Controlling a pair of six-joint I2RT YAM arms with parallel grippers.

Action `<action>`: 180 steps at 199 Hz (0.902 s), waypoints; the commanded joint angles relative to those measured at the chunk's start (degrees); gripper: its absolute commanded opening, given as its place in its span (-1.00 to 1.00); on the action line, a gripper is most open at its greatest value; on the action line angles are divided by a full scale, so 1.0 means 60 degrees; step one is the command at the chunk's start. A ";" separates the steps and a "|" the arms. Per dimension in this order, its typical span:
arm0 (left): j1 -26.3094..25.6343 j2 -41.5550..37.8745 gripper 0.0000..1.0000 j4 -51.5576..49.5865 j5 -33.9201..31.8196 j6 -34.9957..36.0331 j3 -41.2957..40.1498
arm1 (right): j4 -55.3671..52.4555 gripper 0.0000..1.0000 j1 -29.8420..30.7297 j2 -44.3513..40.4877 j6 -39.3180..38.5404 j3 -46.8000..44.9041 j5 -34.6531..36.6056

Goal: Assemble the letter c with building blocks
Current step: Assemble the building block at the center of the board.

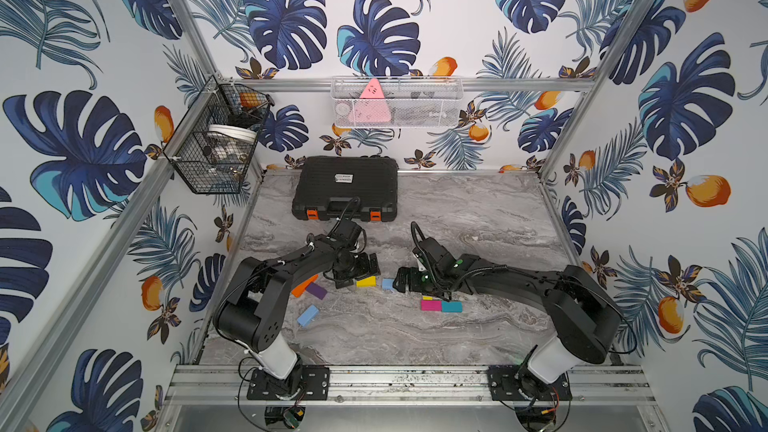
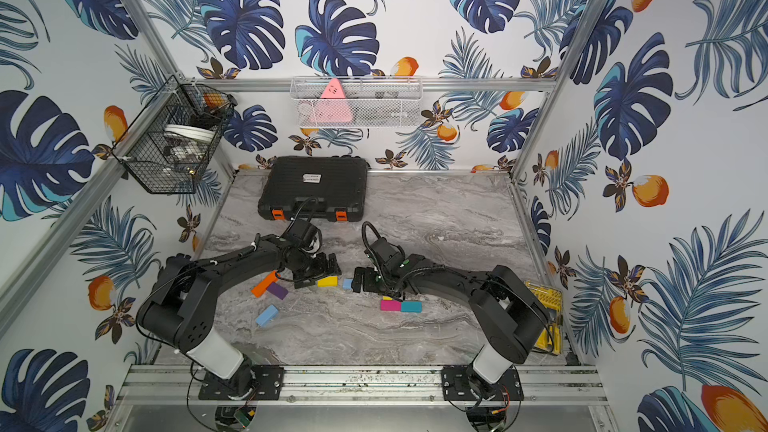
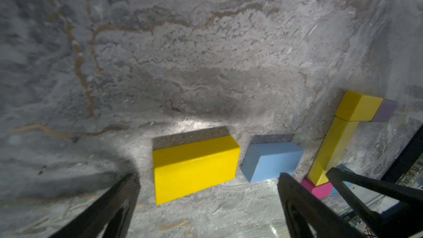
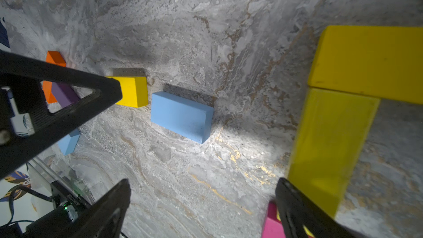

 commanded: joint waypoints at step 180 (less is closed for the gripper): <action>-0.0365 0.0620 0.98 0.0421 0.0255 -0.0442 0.0619 | -0.0870 0.90 0.0739 0.0150 -0.2639 0.0556 0.2104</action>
